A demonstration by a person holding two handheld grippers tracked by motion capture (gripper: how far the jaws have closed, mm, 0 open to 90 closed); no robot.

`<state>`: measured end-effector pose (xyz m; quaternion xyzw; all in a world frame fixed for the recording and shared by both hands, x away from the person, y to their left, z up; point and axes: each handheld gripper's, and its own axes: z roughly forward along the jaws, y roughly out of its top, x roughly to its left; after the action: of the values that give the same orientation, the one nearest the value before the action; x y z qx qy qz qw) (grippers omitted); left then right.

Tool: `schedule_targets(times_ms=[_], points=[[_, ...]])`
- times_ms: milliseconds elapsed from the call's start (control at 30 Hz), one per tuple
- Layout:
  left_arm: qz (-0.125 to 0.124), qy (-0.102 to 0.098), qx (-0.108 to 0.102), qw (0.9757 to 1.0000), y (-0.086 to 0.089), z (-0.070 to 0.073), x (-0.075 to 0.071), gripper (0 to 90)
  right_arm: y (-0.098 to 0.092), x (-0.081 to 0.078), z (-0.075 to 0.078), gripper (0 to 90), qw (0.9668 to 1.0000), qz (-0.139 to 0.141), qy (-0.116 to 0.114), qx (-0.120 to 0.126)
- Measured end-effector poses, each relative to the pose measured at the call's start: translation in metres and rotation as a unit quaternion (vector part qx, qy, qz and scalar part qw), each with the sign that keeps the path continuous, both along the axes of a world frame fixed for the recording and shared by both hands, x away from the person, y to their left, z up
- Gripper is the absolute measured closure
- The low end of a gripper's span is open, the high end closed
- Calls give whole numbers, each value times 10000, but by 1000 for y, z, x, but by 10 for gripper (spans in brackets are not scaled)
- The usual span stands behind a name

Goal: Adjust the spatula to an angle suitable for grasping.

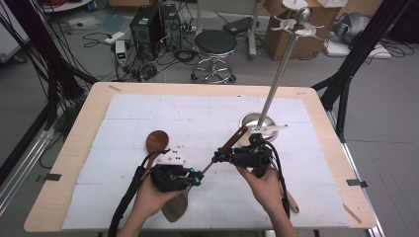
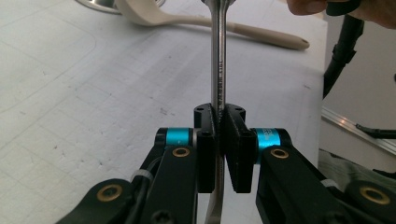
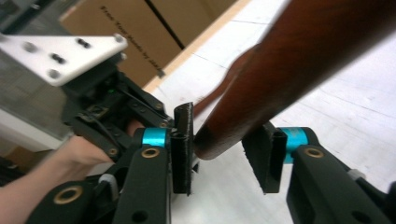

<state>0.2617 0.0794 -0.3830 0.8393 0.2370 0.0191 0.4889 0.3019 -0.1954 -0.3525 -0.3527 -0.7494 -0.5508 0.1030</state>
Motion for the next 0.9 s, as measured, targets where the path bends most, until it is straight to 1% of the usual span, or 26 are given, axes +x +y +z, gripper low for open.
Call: schedule_targets(times_ms=[67,133,200,233,300,433,533,600,667,767,800,900], points=[[-37,4,-96,9999,1,2,-1,820,2,0,6,669,10000,45,-77,-28],[-94,-4,-179,9998,3,4,-1,776,3,-1,12,690,9998,122,-101,98],[-141,54,-331,9993,6,6,-2,740,3,-1,17,708,9996,162,-133,179],[-163,55,-368,9992,8,7,-2,727,2,-1,21,716,9993,201,-193,234],[-129,33,-434,9990,12,9,-2,713,1,-2,27,732,9989,232,-239,327],[-147,3,-591,9981,20,14,-3,663,-4,-4,39,735,9982,177,-510,278],[-134,-47,-565,9983,25,15,-3,651,-8,-6,49,733,9969,151,-746,211],[-74,-28,-595,9982,28,16,-3,640,-11,-5,56,730,9959,118,-872,213],[-67,-54,-609,9981,31,16,-4,634,-15,-4,63,728,9948,91,-992,187],[6,-64,-612,9981,36,17,-4,625,-21,-3,71,726,9942,97,-1061,154],[-2,-111,-566,9983,38,18,-4,621,-23,-2,73,728,9938,86,-1094,147],[49,-122,-546,9984,41,18,-4,609,-30,-1,75,731,9932,61,-1151,158]])
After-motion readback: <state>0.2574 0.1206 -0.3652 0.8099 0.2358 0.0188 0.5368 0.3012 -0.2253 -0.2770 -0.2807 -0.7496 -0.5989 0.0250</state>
